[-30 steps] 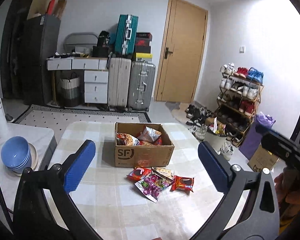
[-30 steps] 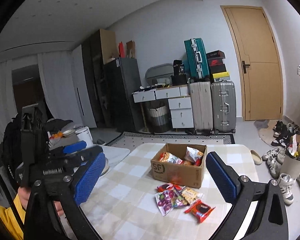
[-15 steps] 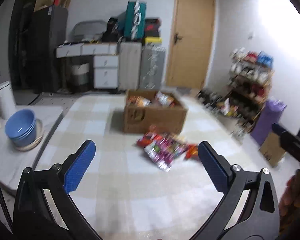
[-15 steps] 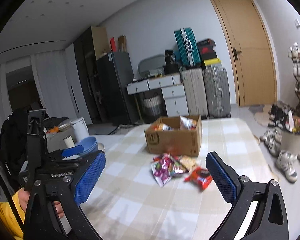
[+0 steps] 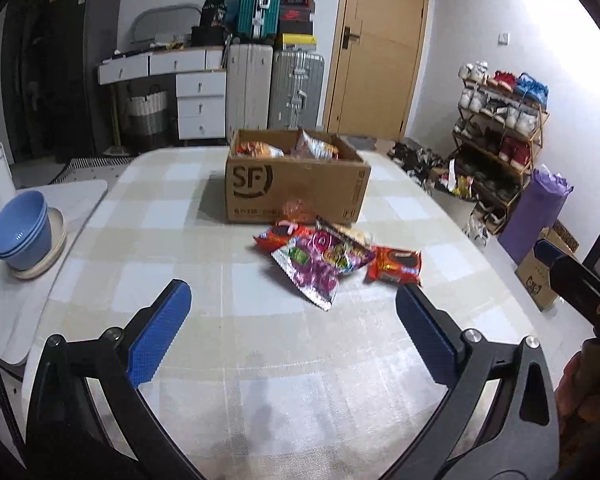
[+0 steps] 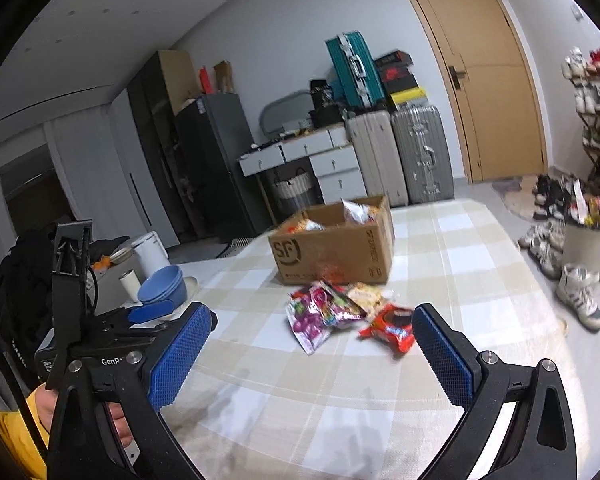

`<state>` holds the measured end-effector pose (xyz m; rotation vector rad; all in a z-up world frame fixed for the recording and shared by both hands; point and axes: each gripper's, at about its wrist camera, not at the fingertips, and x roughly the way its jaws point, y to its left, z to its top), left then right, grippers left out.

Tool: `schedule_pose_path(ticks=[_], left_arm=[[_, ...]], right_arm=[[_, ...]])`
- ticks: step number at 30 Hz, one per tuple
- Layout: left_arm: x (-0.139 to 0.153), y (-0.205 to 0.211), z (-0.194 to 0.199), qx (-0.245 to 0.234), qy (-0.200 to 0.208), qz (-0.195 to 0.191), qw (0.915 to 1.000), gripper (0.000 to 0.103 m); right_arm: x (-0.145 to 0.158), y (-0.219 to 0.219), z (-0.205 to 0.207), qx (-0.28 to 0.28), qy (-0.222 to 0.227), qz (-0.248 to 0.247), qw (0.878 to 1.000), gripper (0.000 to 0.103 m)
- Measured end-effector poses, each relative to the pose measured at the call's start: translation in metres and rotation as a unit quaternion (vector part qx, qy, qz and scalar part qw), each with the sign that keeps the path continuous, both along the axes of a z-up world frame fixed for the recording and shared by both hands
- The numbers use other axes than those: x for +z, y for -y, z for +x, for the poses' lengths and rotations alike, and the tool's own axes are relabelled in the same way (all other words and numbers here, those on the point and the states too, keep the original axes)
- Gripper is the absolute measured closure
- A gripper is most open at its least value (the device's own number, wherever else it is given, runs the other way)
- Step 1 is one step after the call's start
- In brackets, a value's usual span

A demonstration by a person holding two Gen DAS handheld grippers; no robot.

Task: Organize snacks
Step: 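Move both grippers back toward the remaining snacks beside the box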

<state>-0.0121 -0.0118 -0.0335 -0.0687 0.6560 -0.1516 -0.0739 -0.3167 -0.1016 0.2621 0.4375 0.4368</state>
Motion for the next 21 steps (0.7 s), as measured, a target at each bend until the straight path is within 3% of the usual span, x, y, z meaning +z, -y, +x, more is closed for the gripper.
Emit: schedule_pose_path(ticks=[4, 12, 15, 21], left_arm=[[-0.020, 0.004, 0.023, 0.003, -0.024, 0.001, 0.9997, 0.001], [-0.077, 0.003, 0.084, 0.014, -0.099, -0.008, 0.9950, 0.001], [-0.095, 0.007, 0.109, 0.018, -0.118, 0.005, 0.9929, 0.001], [-0.115, 0.012, 0.154, 0.012, -0.144, -0.022, 0.9892, 0.002]], right_arm=[[-0.023, -0.003, 0.019, -0.003, -0.030, -0.018, 0.999, 0.001], [-0.064, 0.004, 0.069, -0.003, -0.100, -0.006, 0.995, 0.001], [-0.074, 0.006, 0.085, 0.003, -0.121, -0.002, 0.993, 0.001], [-0.086, 0.010, 0.111, 0.004, -0.146, 0.006, 0.989, 0.001]])
